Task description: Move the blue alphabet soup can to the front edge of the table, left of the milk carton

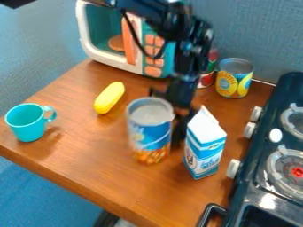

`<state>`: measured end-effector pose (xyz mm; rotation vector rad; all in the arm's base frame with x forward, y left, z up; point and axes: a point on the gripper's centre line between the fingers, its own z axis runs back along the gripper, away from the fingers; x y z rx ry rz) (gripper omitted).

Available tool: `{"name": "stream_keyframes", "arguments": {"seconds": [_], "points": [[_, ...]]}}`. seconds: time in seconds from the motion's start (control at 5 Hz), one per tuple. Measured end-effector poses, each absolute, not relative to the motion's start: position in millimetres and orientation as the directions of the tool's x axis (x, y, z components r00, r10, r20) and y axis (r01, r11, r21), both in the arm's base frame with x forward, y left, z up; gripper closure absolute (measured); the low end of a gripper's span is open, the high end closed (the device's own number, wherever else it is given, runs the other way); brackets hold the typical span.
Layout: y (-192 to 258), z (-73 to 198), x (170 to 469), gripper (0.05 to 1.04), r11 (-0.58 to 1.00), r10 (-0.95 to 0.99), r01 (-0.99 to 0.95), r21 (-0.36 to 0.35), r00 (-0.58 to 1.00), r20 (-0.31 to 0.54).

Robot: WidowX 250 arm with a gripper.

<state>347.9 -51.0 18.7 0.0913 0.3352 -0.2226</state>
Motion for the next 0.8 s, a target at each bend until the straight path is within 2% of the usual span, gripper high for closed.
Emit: {"name": "stream_keyframes", "arguments": {"seconds": [0.2,0.4,0.6,0.8], "points": [[-38,20,315,0.083,0.961,-0.209,0.263,0.083,0.892,-0.400],[-34,32,302,0.083,0.956,-0.230,0.283,0.084,0.893,-0.387],[-38,38,309,0.083,0.955,-0.255,0.289,0.062,0.911,-0.326],[-42,47,331,0.083,0.957,-0.268,0.286,0.055,0.937,-0.223]]}}
